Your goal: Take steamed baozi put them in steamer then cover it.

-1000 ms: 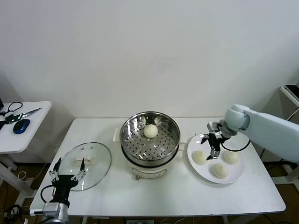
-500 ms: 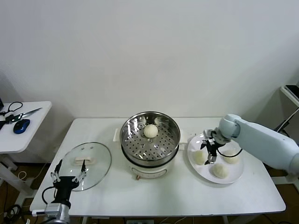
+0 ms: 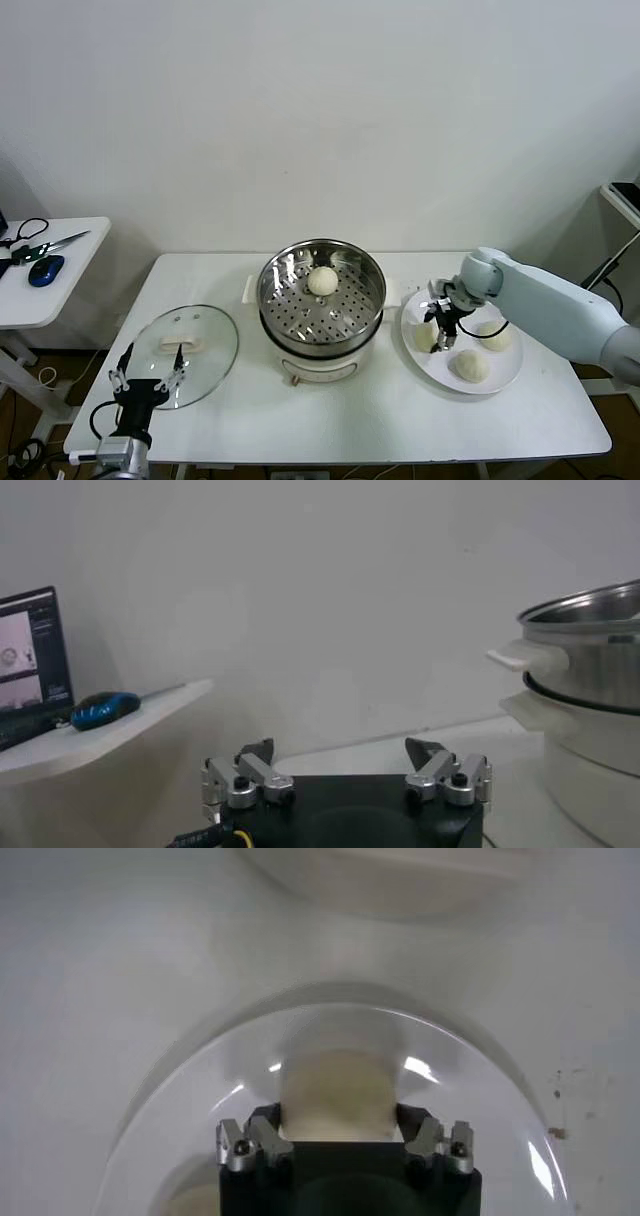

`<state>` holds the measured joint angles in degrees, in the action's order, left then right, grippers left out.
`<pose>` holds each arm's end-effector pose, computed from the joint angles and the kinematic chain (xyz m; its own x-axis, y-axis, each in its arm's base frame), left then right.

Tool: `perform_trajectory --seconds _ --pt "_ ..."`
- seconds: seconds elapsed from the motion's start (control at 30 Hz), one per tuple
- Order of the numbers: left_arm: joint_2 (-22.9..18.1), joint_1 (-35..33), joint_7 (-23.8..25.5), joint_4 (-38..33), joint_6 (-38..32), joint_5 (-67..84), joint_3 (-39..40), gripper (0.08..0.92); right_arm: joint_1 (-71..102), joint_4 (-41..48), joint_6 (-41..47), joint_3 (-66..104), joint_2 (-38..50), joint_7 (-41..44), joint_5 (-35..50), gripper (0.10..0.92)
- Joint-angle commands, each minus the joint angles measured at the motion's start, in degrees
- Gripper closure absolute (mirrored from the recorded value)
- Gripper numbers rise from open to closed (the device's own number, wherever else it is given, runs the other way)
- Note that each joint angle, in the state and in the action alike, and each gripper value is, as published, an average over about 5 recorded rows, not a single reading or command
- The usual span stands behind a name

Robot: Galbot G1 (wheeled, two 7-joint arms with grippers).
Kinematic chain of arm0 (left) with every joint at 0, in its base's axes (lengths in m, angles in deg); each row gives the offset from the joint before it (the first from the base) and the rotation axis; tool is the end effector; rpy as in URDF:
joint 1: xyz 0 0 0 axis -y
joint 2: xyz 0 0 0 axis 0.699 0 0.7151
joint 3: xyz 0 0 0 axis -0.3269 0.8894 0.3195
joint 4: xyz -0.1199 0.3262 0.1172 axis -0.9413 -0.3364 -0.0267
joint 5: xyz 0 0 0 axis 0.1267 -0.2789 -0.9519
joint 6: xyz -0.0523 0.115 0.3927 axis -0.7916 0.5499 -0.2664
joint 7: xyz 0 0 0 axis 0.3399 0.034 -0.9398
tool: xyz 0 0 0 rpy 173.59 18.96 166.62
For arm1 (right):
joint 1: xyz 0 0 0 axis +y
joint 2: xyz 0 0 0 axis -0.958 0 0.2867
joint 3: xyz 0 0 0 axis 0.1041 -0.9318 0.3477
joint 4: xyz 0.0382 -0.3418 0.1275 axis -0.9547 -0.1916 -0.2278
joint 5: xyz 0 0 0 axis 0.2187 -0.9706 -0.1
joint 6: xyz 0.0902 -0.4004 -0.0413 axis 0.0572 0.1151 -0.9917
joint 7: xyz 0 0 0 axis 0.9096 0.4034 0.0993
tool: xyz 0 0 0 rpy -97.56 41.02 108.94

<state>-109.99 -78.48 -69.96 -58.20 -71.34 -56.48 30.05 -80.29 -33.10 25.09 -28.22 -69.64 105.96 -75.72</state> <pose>0.2049 0.1095 -0.3720 -0.9826 -0.1533 0.1044 -0.1248 0.9628 0.2395 0.6062 -0.1149 -0.2752 -0.0792 -0.1656 0.9830 -0.9967 -0.0037 -0.0809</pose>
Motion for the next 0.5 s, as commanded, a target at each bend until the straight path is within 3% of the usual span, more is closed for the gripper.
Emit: perform_trajectory --seconds 0.03,0.3,0.5 --pt "0.01 -0.12 0.01 -0.13 -0.03 0.0 -0.04 0.177 -1.11 -0.67 0.15 0.18 0.78 0.02 0.88 0.352" --pt "0.03 -0.54 0.07 -0.98 -0.01 0.02 0.26 0.177 -19.86 -4.07 0.61 -10.47 4.42 -0.09 10.7 0.36" --pt "-0.2 -0.75 0.11 -1.87 0.05 0.0 0.96 0.177 -39.69 -4.62 0.8 -24.3 0.95 0.61 22.66 0.355"
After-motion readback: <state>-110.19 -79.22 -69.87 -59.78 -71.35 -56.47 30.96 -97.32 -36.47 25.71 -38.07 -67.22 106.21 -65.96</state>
